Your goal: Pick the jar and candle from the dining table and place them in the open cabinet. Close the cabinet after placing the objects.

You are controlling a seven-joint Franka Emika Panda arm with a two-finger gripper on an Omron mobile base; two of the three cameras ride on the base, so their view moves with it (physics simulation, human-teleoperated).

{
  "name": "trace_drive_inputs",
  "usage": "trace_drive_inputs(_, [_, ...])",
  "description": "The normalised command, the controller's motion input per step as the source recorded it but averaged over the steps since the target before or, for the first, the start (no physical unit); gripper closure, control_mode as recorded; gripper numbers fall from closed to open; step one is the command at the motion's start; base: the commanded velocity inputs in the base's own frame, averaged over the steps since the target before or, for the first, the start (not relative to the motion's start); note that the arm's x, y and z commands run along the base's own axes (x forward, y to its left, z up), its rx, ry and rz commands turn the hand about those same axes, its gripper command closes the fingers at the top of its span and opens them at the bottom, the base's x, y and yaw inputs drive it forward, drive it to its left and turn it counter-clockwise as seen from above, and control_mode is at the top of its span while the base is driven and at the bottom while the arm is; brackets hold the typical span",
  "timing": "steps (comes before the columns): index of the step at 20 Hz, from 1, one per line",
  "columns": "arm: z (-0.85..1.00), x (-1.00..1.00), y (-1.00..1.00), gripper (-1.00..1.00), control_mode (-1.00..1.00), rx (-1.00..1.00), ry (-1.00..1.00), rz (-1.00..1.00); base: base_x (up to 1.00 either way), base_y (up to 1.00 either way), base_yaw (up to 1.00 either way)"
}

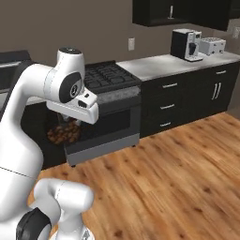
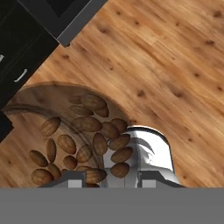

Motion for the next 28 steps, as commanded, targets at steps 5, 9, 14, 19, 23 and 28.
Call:
trace_drive_inputs(5, [0.0, 0.0, 0.0, 1.0, 1.0, 0.0, 0.0, 0.0, 1.0, -0.98, 0.33])
trace_drive_inputs(9, [0.0, 0.0, 0.0, 1.0, 1.0, 0.0, 0.0, 0.0, 1.0, -1.0, 0.32])
trace_drive_inputs(14, [0.0, 0.0, 0.0, 1.0, 1.0, 0.0, 0.0, 0.0, 1.0, -1.0, 0.27])
trace_drive_inputs(19, [0.0, 0.0, 0.0, 1.0, 1.0, 0.0, 0.0, 0.0, 1.0, -1.0, 0.23])
trace_drive_inputs(23, [0.0, 0.0, 0.0, 1.0, 1.0, 0.0, 0.0, 0.0, 0.96, -1.0, 0.18])
trace_drive_inputs(28, [0.0, 0.0, 0.0, 1.0, 1.0, 0.0, 0.0, 0.0, 0.98, -0.93, 0.23])
